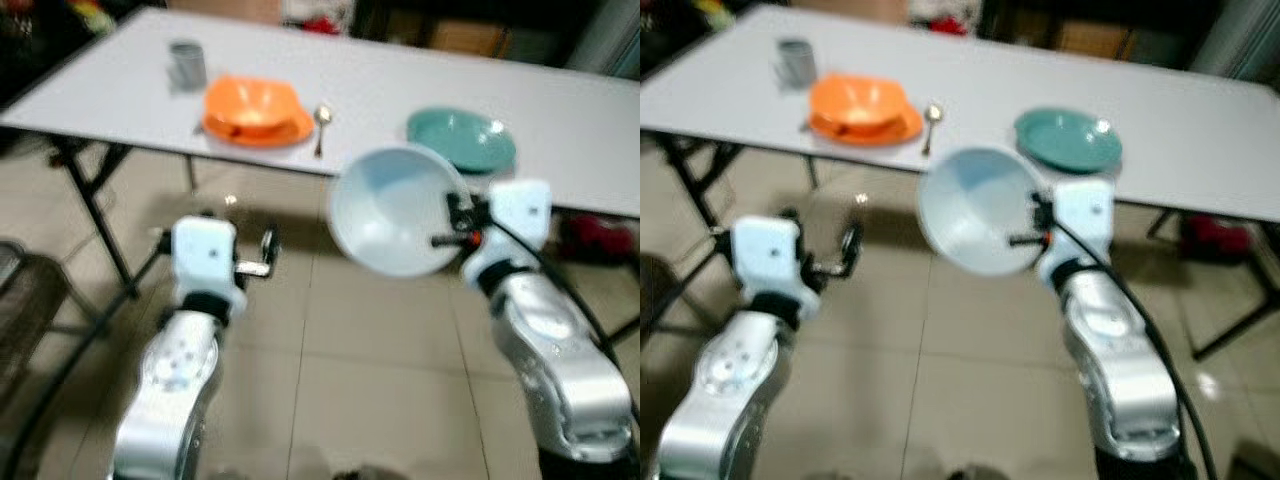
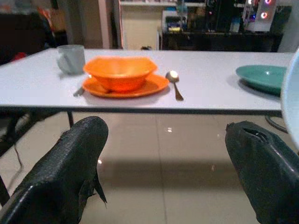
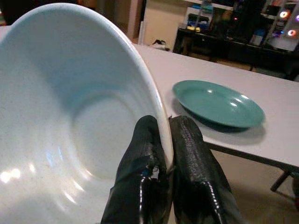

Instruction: Setting the table

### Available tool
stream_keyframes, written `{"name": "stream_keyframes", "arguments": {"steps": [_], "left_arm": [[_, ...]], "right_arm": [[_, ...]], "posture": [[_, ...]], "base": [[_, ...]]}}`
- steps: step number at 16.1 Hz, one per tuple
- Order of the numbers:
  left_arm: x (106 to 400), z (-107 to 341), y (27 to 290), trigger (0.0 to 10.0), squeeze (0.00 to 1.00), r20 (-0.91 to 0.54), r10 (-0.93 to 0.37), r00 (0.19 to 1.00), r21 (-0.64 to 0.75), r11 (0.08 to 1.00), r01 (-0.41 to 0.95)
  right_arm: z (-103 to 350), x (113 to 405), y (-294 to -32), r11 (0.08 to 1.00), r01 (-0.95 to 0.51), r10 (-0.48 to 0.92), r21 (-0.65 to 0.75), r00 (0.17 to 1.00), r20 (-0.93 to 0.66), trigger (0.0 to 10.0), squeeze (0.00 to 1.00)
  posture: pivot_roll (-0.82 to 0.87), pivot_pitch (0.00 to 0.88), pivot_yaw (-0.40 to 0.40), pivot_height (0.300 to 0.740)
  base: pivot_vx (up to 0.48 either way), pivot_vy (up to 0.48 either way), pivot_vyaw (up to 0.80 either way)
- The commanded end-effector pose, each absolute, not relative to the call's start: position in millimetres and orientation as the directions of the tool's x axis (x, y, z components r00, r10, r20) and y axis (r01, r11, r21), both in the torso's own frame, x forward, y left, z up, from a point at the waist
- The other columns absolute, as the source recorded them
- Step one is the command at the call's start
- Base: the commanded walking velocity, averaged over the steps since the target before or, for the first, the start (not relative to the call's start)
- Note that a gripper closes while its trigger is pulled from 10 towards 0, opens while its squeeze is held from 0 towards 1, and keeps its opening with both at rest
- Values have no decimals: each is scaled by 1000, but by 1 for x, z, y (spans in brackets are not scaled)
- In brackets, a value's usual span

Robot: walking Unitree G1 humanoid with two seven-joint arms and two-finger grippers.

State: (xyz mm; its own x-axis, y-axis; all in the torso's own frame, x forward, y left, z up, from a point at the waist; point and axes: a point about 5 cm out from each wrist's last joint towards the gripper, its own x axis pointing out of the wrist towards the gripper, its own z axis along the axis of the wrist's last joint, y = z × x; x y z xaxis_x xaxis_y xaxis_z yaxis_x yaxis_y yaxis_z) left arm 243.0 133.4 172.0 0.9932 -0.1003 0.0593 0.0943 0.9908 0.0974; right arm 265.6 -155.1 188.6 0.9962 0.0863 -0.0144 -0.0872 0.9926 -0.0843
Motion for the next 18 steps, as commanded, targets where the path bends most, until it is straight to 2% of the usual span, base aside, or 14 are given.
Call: {"name": "stream_keyframes", "arguments": {"steps": [1, 3, 4, 8, 13, 18], "left_arm": [[245, 171, 138, 10000, 0, 50, -80, 996, 117, 990, 74], [245, 173, 137, 10000, 0, 66, -107, 992, 87, 991, 101], [245, 175, 132, 10000, 0, 73, -147, 986, 74, 987, 142], [246, 175, 130, 10000, 0, 71, -166, 984, 92, 983, 160], [247, 172, 135, 10000, 0, 59, -159, 986, 103, 983, 152], [244, 165, 148, 10000, 0, 34, -140, 990, 120, 984, 135]], "right_arm": [[196, 264, -157, 993, -84, 86, -81, 996, 22, 10000, 0], [196, 265, -160, 995, -68, 69, -68, 997, 16, 10000, 0], [196, 266, -162, 995, -52, 53, -79, 999, 9, 10000, 0], [195, 266, -165, 995, -37, 37, -88, 999, 2, 10000, 0], [196, 264, -165, 978, -35, 41, -205, 999, 27, 10000, 0], [191, 261, -159, 980, -35, 42, -197, 999, 32, 10000, 0]], "posture": [[22, 31, -58, 740], [21, 24, -54, 740], [24, 23, -56, 740], [18, 16, -53, 740], [14, 9, -45, 740], [28, 0, -14, 740]], "base": [[0, 0, 0], [0, 0, -400], [255, 0, -800], [314, 0, -800], [317, 0, 0], [319, 0, 0]]}}
